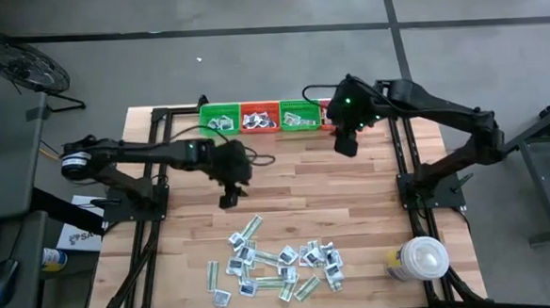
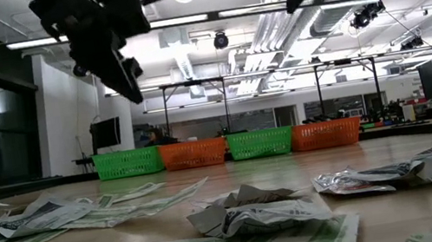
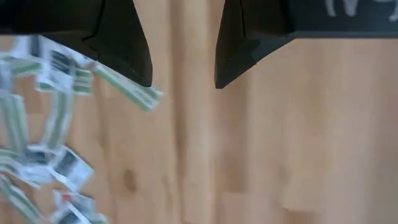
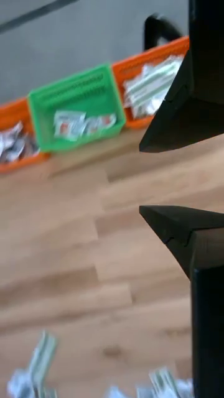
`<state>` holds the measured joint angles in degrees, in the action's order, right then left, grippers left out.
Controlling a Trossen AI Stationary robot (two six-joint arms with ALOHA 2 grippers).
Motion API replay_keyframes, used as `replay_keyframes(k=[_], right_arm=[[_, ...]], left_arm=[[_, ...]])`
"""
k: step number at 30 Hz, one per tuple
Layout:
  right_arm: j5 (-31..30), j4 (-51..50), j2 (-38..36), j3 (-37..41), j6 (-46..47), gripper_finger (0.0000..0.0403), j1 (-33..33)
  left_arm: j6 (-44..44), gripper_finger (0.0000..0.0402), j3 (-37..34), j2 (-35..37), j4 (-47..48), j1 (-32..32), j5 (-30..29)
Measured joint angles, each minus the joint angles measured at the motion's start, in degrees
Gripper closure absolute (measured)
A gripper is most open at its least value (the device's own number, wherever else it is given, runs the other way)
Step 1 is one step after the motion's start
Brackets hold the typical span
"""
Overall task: Pick & Place First Aid Supplies
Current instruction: Put the green bandage pack in the right orange bin
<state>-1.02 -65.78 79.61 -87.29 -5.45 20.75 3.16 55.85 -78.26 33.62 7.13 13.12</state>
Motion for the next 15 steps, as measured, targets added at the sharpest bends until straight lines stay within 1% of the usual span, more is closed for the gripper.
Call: replay_keyframes(k=[4, 8, 11, 13, 15], right_arm=[[3.08, -0.04, -1.08, 0.00, -0.46, 0.0260, -3.29], [2.99, 0.00, -1.27, 0.02, 1.38, 0.0260, -6.52], [2.72, 0.10, -1.27, 0.02, 3.80, 0.0260, -8.84], [1.27, 0.20, -1.27, 0.02, 5.33, 0.0260, -10.58], [-0.96, 0.20, -1.27, 0.02, 6.46, 0.0260, -12.09]], left_arm=[[1.36, 0.0230, -0.21, -4.80, -2.28, -1.26, 6.04], [2.42, 0.0230, -0.19, -9.11, -2.44, -1.31, 8.72], [2.14, 0.0230, -0.19, -11.70, -1.87, -1.61, 8.52], [2.68, 0.0230, -0.19, -12.56, -2.06, -2.50, 5.46], [5.75, 0.0230, -0.19, -12.77, -2.02, -4.22, 0.73]])
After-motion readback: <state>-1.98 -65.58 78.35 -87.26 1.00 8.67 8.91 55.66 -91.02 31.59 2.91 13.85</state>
